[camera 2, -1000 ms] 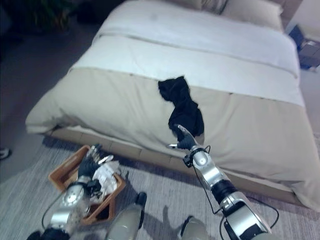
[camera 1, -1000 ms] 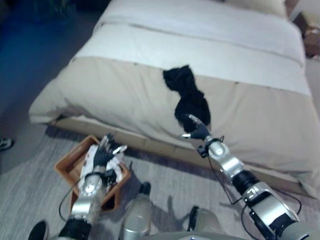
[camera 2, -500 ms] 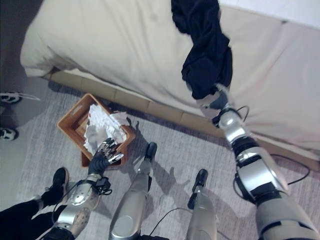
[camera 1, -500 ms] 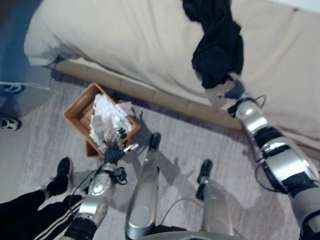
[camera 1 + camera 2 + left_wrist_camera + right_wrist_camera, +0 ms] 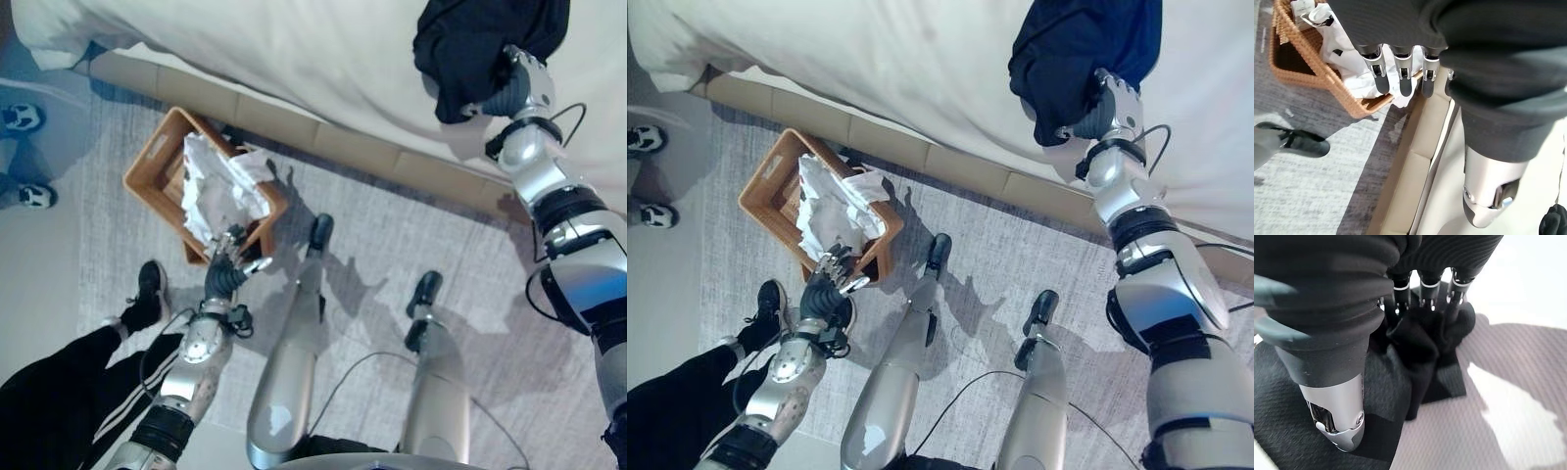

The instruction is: Pick up clothes into the bucket

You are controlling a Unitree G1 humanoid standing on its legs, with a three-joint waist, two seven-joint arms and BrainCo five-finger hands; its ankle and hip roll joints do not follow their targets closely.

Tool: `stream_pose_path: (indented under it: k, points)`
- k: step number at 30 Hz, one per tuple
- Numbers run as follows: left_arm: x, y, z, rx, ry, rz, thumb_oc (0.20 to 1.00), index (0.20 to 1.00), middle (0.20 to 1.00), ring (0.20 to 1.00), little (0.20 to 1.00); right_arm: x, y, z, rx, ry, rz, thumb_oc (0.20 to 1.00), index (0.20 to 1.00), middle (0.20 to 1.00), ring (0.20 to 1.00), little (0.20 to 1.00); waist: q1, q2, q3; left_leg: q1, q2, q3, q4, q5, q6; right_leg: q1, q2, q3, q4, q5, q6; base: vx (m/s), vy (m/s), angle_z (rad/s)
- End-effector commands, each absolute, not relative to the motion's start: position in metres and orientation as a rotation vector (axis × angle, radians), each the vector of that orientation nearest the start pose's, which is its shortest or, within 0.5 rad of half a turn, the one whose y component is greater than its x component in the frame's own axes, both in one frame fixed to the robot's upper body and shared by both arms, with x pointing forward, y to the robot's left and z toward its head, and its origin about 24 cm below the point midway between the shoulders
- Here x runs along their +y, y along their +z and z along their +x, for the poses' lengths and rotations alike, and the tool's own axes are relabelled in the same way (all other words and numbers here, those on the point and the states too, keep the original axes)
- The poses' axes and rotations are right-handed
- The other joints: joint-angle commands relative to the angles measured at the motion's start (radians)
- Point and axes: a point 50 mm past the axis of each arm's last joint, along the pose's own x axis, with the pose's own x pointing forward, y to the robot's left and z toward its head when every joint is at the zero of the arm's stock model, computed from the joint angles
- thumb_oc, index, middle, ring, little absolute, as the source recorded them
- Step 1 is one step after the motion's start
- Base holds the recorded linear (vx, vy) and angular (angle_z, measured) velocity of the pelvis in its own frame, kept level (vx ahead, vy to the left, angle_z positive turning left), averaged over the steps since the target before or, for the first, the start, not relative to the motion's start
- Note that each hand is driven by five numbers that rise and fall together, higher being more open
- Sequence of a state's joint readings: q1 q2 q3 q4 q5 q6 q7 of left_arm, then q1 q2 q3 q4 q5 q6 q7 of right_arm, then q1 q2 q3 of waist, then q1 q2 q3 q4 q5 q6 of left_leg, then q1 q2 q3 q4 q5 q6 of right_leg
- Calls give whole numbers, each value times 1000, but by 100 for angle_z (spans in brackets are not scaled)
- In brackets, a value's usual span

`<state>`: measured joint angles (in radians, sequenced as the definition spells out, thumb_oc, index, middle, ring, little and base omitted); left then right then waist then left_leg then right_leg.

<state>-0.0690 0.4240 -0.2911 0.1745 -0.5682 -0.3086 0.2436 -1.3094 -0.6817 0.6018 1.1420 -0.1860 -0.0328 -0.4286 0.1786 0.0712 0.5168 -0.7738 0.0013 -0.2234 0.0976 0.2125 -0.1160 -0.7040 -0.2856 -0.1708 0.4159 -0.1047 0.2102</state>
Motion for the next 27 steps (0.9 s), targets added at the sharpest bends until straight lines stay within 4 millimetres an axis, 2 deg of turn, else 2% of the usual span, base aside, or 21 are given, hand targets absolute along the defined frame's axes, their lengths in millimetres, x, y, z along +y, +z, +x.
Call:
stream_pose_path:
  k: [1, 6, 12, 13, 14, 18, 27]
  points:
    - [197, 66, 261, -202, 89, -149, 1000, 1000, 1000, 1000, 1000, -271, 342, 389, -481, -725, -1220, 1000, 1000, 1000, 1000, 1000, -1, 6, 3, -67, 4, 56, 74, -67, -2, -24, 16, 27, -126, 139, -26, 38, -2, 3]
    - [196, 64, 260, -198, 109, -175, 1000, 1000, 1000, 1000, 1000, -274, 354, 385, -492, -761, -1252, 1000, 1000, 1000, 1000, 1000, 1, 12, 3, -104, 4, 55, 74, -64, 1, -76, 13, 30, -102, 130, -28, 19, -3, 3]
    - [196, 66, 261, -205, 117, -185, 1000, 1000, 1000, 1000, 1000, -281, 352, 387, -413, -774, -1287, 1000, 1000, 1000, 1000, 1000, 6, 19, 3, -137, -1, 53, 73, -56, 1, -124, 13, 38, -82, 125, -31, 5, 3, 1]
    - [195, 65, 261, -204, 120, -193, 1000, 1000, 1000, 1000, 1000, -283, 352, 387, -394, -773, -1279, 705, 705, 705, 705, 705, 7, 20, 3, -143, -1, 53, 73, -55, 1, -129, 11, 37, -80, 124, -31, 0, 0, 0]
    - [195, 65, 261, -200, 120, -202, 1000, 1000, 1000, 1000, 1000, -283, 352, 388, -364, -755, -1286, 200, 200, 200, 200, 200, 11, 25, 3, -150, -4, 52, 74, -53, 2, -140, 11, 38, -70, 120, -32, 0, 0, 0]
    - [195, 66, 260, -209, 126, -210, 1000, 1000, 1000, 1000, 1000, -287, 351, 388, -336, -748, -1271, 200, 200, 200, 200, 200, 15, 34, 3, -165, -8, 50, 77, -51, 1, -157, 5, 36, -62, 117, -35, 0, 2, 2]
    - [199, 65, 262, -206, 163, -228, 1000, 1000, 1000, 1000, 1000, -272, 353, 392, -396, -690, -1216, 200, 200, 200, 200, 200, 12, 34, 3, -169, -9, 53, 68, -42, 0, -164, 1, 34, -63, 119, -35, 0, 0, 0]
